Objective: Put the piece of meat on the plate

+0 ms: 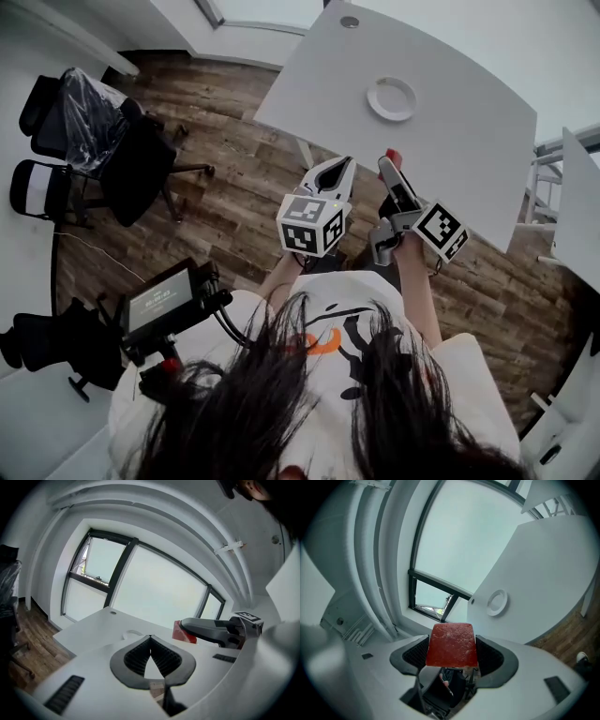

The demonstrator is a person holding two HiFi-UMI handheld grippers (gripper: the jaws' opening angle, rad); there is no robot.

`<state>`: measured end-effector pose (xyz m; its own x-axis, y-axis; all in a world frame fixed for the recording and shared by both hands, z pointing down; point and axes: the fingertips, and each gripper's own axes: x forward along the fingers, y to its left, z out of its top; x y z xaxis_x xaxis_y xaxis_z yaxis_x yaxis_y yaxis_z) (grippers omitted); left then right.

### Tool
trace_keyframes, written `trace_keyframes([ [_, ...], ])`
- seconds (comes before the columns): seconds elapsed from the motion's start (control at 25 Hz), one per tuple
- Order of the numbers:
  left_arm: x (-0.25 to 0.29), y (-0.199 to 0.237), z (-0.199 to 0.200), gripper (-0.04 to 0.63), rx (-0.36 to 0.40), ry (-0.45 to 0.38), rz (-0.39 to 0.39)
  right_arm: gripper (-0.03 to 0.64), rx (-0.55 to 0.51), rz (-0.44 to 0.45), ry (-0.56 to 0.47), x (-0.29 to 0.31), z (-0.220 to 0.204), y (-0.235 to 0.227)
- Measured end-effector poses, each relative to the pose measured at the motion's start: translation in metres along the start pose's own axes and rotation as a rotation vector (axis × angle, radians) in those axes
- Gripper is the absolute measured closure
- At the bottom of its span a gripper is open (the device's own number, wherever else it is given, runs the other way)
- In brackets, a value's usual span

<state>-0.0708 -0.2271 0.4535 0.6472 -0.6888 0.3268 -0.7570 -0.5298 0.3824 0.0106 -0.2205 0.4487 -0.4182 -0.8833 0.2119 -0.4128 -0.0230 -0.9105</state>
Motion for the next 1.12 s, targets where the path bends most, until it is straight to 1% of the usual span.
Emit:
trace_keyframes([
  [0.16, -0.001, -0.008, -0.005, 0.589, -0.008, 0.007, -0.020, 0.305, -0.003, -0.015, -0.003, -0.008, -0.001, -0.003],
  [0.32, 0.002, -0.006, -0.007, 0.589, 0.004, 0.017, -0.016, 0.305, 0.004, -0.012, -0.004, -0.002, 0.003, -0.007],
  [0.56, 0.007, 0.004, 0.013, 0.589, 0.024, -0.020, 0.010, 0.305, -0.005, 0.021, -0.004, 0.009, 0.012, -0.001],
  [0.64, 0.026, 0.011, 0.019, 0.589, 0.029, -0.010, 0.015, 0.305, -0.004, 0.017, 0.000, 0.024, 0.025, -0.007],
  [0.8, 0.084, 0.026, 0.033, 0.589, 0.017, 0.019, 0.020, 0.305, 0.007, -0.020, 0.022, 0.064, 0.064, -0.033],
  [0.96, 0.120, 0.027, 0.039, 0.589, 0.016, 0.049, 0.010, 0.305, 0.015, -0.058, 0.035, 0.085, 0.090, -0.056],
  [1.12, 0.150, 0.033, 0.036, 0.589, 0.003, 0.088, 0.016, 0.305, 0.014, -0.096, 0.052, 0.103, 0.110, -0.078],
])
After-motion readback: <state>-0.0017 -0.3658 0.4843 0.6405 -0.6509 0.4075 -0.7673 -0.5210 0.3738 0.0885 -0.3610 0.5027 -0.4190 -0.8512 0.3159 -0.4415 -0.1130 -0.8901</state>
